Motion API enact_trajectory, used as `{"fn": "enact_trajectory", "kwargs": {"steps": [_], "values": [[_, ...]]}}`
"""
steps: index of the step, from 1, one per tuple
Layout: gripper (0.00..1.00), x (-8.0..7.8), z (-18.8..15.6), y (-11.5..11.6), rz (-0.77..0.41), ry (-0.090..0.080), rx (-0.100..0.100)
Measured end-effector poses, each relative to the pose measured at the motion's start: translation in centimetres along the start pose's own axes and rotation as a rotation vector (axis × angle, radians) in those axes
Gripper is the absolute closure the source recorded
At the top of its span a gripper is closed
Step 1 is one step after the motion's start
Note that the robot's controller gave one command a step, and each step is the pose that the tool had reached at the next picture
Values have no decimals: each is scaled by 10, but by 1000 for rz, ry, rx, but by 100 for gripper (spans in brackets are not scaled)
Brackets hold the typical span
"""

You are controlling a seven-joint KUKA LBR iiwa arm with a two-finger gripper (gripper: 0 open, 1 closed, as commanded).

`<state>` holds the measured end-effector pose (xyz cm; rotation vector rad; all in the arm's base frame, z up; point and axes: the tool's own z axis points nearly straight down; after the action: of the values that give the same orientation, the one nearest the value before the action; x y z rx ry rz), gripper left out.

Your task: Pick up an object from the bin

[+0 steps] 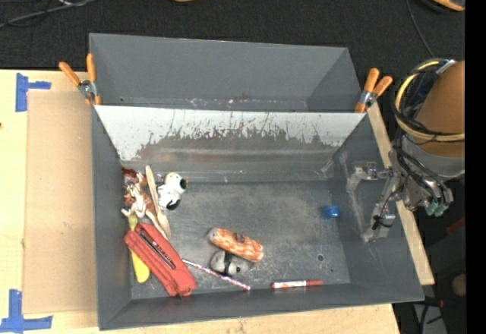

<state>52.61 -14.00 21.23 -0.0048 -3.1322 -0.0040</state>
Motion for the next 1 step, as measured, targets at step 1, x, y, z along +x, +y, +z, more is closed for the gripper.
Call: {"fn": "enact_trajectory", "kwargs": {"steps": [1], "values": [[0, -2, -4, 1, -4, -8, 2]]}}
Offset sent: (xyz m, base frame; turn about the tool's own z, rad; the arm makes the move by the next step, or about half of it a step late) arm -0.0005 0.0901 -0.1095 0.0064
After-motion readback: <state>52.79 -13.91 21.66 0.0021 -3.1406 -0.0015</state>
